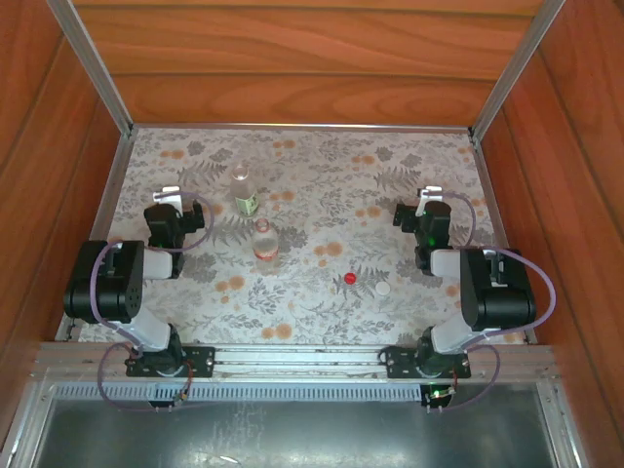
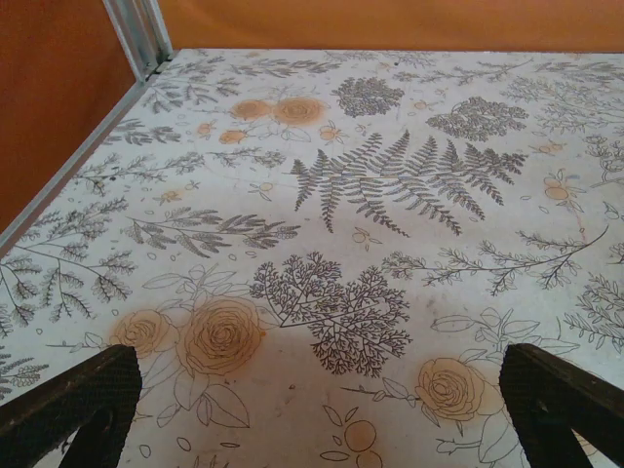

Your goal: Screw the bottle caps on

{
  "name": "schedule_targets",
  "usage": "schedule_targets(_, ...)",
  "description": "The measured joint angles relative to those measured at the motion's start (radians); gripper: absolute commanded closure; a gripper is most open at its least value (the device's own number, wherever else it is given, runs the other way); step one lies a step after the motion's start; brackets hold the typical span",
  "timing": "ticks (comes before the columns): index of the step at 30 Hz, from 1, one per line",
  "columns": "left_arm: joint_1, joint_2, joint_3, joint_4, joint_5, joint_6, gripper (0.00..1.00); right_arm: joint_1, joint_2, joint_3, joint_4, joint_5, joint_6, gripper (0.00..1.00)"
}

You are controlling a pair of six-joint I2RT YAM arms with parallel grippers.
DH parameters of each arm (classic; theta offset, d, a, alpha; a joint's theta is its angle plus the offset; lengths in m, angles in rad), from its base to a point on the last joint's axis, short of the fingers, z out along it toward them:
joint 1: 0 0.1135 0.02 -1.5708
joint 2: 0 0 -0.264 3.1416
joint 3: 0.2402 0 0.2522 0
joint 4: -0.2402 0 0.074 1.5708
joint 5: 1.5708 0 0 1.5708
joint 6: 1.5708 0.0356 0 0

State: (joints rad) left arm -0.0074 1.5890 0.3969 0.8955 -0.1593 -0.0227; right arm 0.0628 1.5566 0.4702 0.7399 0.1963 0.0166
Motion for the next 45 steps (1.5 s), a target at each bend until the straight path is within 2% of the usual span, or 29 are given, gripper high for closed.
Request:
schedule_targets(34, 0.0, -0.005, 0.0, -0.002, 0.0, 0.0, 0.0, -0.005, -0.002, -0.001, 0.0, -0.002, 0.0, 0.0)
schedule_targets(38, -0.002, -0.083, -0.022, -0.01, -0.003, 0.003, 0.0, -0.005, -0.066, -0.007, -0.041, -0.014, -0.004, 0.0)
schedule_targets(45, -0.059, -0.367, -0.07, -0.087, -0.074, 0.023, 0.0, 0.008, -0.279, 0.011, -0.201, -0.05, -0.011, 0.0)
